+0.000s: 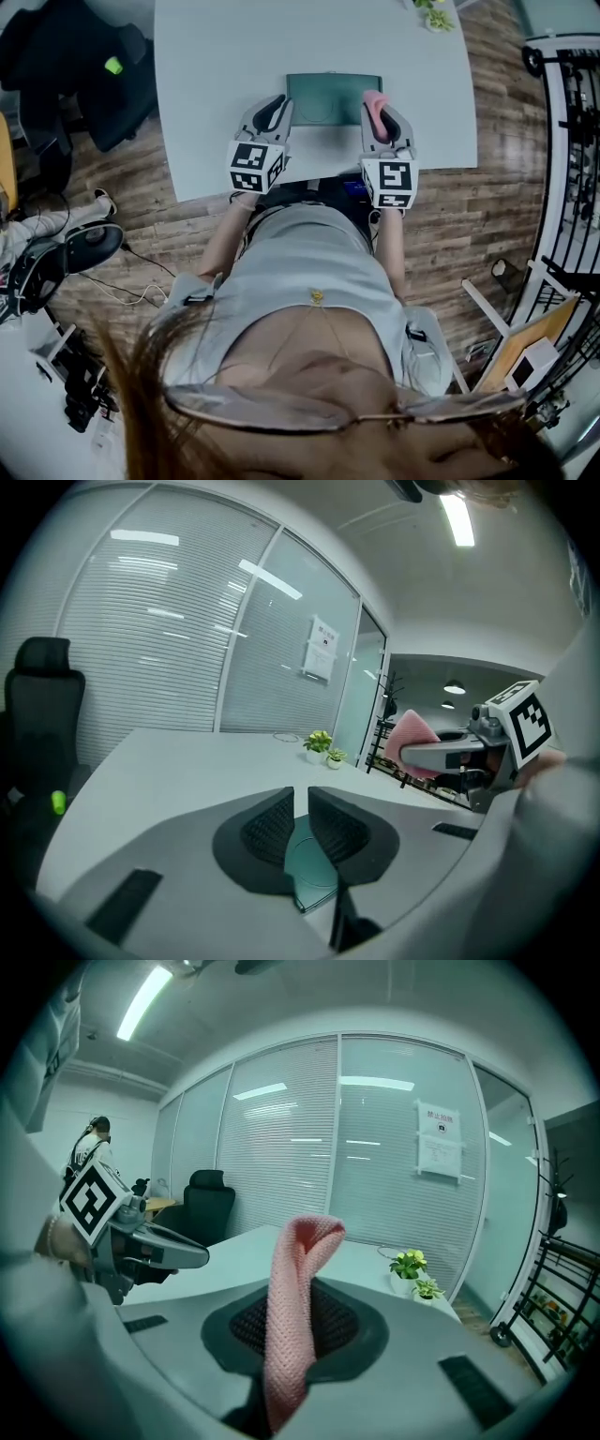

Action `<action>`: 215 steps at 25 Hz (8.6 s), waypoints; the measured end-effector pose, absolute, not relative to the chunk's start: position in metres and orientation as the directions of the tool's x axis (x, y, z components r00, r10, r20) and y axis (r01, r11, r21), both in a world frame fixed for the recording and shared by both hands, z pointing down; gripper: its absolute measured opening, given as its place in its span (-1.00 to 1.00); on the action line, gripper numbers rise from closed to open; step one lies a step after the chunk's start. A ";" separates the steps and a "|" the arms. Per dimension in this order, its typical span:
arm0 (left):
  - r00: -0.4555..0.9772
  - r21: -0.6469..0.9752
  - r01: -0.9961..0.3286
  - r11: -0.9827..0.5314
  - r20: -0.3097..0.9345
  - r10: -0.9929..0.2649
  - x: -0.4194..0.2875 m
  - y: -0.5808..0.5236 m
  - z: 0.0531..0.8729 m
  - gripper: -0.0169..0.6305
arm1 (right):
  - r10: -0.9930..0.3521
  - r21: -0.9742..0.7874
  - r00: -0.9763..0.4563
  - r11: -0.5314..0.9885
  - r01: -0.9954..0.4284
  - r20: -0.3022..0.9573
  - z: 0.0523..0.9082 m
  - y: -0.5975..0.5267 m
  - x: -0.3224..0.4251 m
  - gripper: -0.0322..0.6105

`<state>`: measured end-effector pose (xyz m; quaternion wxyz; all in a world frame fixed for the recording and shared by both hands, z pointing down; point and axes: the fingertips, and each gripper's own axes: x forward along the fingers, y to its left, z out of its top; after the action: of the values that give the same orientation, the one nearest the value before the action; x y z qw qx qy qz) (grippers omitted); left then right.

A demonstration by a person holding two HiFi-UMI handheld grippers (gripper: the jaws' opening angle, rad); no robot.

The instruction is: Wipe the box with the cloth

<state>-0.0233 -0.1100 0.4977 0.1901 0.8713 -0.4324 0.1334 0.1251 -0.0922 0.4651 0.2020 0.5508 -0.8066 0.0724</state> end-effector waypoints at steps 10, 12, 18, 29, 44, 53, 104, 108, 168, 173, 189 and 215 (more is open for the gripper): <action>0.535 0.226 -0.838 -0.497 0.522 -0.664 -0.026 -0.118 0.561 -0.66 | -0.844 0.094 -0.264 0.344 -0.934 0.467 0.498 -0.102 0.151 -0.73; 0.531 0.243 -0.841 -0.483 0.546 -0.648 -0.024 -0.118 0.573 -0.65 | -0.840 0.086 -0.261 0.340 -0.937 0.477 0.505 -0.104 0.156 -0.73; 0.500 0.240 -0.856 -0.458 0.611 -0.614 -0.027 -0.120 0.604 -0.61 | -0.807 0.117 -0.239 0.354 -0.928 0.541 0.529 -0.114 0.161 -0.73; 0.480 0.274 -0.869 -0.411 0.666 -0.571 -0.022 -0.112 0.631 -0.60 | -0.733 0.061 -0.189 0.300 -0.952 0.654 0.574 -0.133 0.186 -0.73; 0.510 0.321 -0.854 -0.409 0.670 -0.540 -0.020 -0.112 0.636 -0.60 | -0.624 0.106 -0.118 0.309 -0.945 0.772 0.625 -0.158 0.187 -0.73; 0.520 0.314 -0.845 -0.432 0.667 -0.534 -0.021 -0.111 0.636 -0.60 | -0.591 0.166 -0.076 0.345 -0.924 0.803 0.634 -0.161 0.176 -0.74; 0.530 0.323 -0.841 -0.435 0.654 -0.540 -0.018 -0.113 0.642 -0.59 | -0.493 0.039 -0.292 0.557 -0.830 0.820 0.640 -0.169 0.061 -0.76; 0.532 0.324 -0.840 -0.436 0.653 -0.539 -0.018 -0.113 0.641 -0.59 | -0.480 0.029 -0.314 0.581 -0.813 0.819 0.639 -0.169 0.046 -0.76; 0.534 0.330 -0.840 -0.431 0.648 -0.543 -0.022 -0.115 0.642 -0.58 | -0.589 0.074 -0.168 0.364 -0.928 0.790 0.622 -0.129 0.183 -0.75; 0.534 0.330 -0.840 -0.431 0.650 -0.541 -0.022 -0.116 0.642 -0.58 | -0.570 0.080 -0.142 0.348 -0.934 0.809 0.633 -0.127 0.186 -0.75; 0.534 0.335 -0.840 -0.427 0.646 -0.546 -0.021 -0.115 0.641 -0.58 | -0.537 0.121 -0.119 0.391 -0.913 0.835 0.639 -0.126 0.171 -0.75; 0.535 0.341 -0.841 -0.420 0.643 -0.549 -0.022 -0.117 0.643 -0.58 | -0.494 0.060 -0.210 0.477 -0.877 0.844 0.644 -0.128 0.124 -0.76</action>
<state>-0.0220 -0.1168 0.6429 0.3276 0.8124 -0.4277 0.2232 0.1244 -0.1279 0.6439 0.4282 0.4599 -0.7450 0.2238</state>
